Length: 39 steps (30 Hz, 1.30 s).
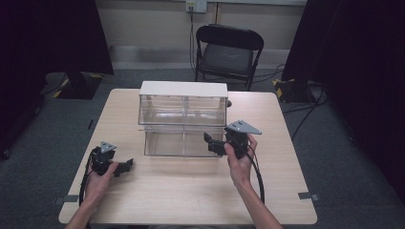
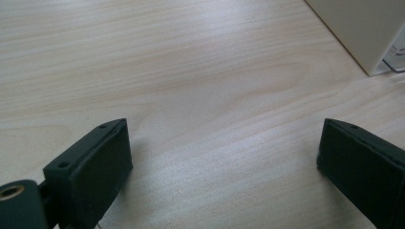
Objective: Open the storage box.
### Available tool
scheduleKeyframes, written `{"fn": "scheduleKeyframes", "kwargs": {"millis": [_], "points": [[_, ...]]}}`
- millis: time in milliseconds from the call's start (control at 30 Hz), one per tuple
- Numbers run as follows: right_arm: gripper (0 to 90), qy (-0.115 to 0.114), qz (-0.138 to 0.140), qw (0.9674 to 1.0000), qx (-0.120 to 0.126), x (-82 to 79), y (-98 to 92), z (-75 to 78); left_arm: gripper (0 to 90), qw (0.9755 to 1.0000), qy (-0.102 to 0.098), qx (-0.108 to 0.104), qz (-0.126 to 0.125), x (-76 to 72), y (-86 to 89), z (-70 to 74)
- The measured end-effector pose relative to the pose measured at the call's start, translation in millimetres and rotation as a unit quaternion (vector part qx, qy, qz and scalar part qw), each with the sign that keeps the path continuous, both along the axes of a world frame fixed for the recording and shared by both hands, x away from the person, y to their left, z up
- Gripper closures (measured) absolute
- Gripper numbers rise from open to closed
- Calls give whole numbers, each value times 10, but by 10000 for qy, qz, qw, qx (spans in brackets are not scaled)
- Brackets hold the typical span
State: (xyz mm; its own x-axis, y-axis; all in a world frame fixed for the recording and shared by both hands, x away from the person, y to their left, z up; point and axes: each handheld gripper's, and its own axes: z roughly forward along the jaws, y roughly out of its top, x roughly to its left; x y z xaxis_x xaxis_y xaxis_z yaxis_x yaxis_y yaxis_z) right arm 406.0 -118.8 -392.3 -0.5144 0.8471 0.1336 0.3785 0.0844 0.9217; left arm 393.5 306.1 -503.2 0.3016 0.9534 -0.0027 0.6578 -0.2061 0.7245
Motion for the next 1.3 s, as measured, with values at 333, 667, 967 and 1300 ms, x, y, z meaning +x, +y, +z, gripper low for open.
{"fn": "scheduleKeyframes", "kwargs": {"millis": [333, 667, 967, 1300], "points": [[136, -6, 2, 10000, 11, 5, -1, 0, 42, 10000, 4, -2, 1, -1, -1, 0], [134, 22, -7, 10000, -6, 7, 0, 4, 42, 10000, 2, -4, 1, -1, -1, 0], [134, 38, -14, 10000, -8, 5, 3, 7, 42, 10000, 4, -6, -3, -1, -1, 0], [134, 35, -9, 10000, -5, 6, 3, 7, 42, 10000, 3, -2, 1, -1, -1, 0]]}}
